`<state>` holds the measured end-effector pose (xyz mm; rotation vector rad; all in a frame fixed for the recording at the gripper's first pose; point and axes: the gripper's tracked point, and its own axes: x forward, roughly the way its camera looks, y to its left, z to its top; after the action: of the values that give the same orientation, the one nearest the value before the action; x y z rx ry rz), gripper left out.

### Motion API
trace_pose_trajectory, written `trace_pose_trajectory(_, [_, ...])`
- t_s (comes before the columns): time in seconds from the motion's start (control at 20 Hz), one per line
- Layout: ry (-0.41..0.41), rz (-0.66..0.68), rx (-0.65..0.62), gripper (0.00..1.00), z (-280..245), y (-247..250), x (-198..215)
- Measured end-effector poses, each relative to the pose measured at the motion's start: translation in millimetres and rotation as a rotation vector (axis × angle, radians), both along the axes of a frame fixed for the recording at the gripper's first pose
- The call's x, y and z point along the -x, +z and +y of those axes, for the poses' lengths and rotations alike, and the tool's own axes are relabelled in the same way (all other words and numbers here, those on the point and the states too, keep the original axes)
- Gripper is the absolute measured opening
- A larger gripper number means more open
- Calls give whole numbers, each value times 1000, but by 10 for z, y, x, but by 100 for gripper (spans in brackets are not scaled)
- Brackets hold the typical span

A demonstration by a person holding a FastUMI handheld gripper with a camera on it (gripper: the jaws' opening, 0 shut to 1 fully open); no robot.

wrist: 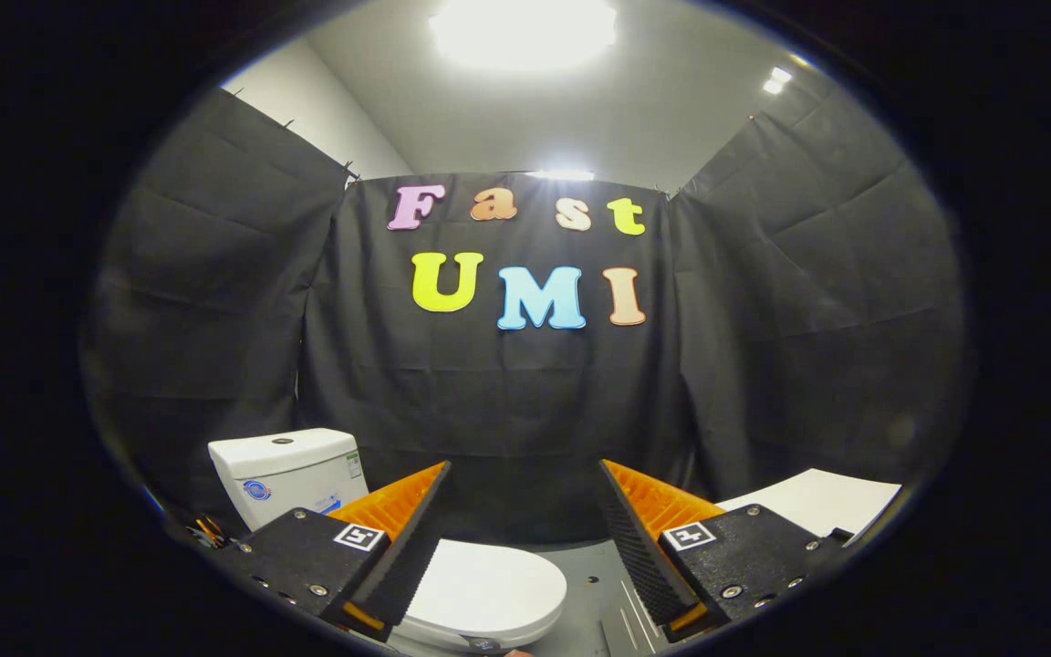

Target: Open the toilet lid.

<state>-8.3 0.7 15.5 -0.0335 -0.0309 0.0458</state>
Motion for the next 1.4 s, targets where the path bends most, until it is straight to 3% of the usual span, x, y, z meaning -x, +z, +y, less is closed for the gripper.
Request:
trace_pose_trajectory(0.25, [-2,1,-4,95,22,4,-10])
trace_pose_trajectory(0.6, [47,1,-59,95,442,-8,-107])
trace_pose_trajectory(1.1, [93,209,-157,95,1283,-903,12])
trace_pose_trajectory(1.4, [85,310,-374,95,1298,-1431,160])
